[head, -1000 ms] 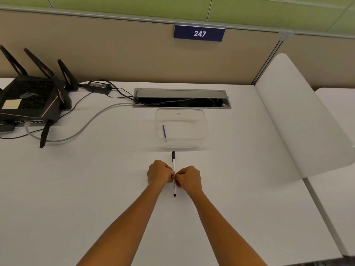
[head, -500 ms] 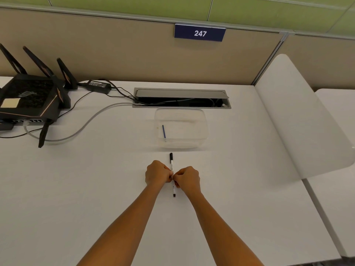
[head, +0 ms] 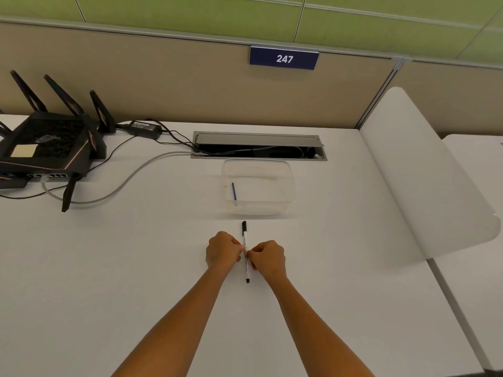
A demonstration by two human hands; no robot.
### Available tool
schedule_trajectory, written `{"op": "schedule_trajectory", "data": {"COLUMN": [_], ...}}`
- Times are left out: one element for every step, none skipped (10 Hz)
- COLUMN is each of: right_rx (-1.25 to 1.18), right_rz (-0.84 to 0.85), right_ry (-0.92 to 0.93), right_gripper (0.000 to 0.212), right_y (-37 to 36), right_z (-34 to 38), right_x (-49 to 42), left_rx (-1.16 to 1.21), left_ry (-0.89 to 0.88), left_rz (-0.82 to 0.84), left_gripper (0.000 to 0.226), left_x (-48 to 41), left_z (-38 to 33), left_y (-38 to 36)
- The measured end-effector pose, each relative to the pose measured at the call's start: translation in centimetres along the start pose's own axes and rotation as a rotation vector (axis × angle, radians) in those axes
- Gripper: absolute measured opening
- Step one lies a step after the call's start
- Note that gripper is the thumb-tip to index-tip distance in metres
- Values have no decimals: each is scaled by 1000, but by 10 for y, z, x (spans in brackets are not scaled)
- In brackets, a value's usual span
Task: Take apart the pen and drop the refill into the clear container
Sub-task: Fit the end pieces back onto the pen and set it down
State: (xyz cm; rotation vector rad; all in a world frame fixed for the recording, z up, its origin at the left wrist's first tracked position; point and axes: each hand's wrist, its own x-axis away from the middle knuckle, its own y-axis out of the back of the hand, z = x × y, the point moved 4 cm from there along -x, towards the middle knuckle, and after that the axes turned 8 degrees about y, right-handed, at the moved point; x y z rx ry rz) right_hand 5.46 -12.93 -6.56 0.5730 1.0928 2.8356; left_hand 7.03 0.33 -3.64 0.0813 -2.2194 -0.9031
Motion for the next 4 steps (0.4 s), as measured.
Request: {"op": "schedule_trajectory", "data": {"right_rx": [-36, -22, 2, 23], "right_rz": [-50, -91, -148, -196], "right_ry": [32, 91, 206, 303], "right_gripper": [20, 22, 26, 28], "right_y": [8, 15, 29, 42], "right_z": [9, 19, 39, 59], "right_x": [2, 1, -2, -5], "left_rx": [-27, -84, -208, -273], "left_ry": [-93, -143, -301, -431], "left_rz": [-86, -150, -274, -398], "left_gripper": [21, 31, 38, 42], "left_x": [3, 8, 20, 29], "left_z": [-3, -11, -28, -44], "left_y": [4, 10, 24, 36]}}
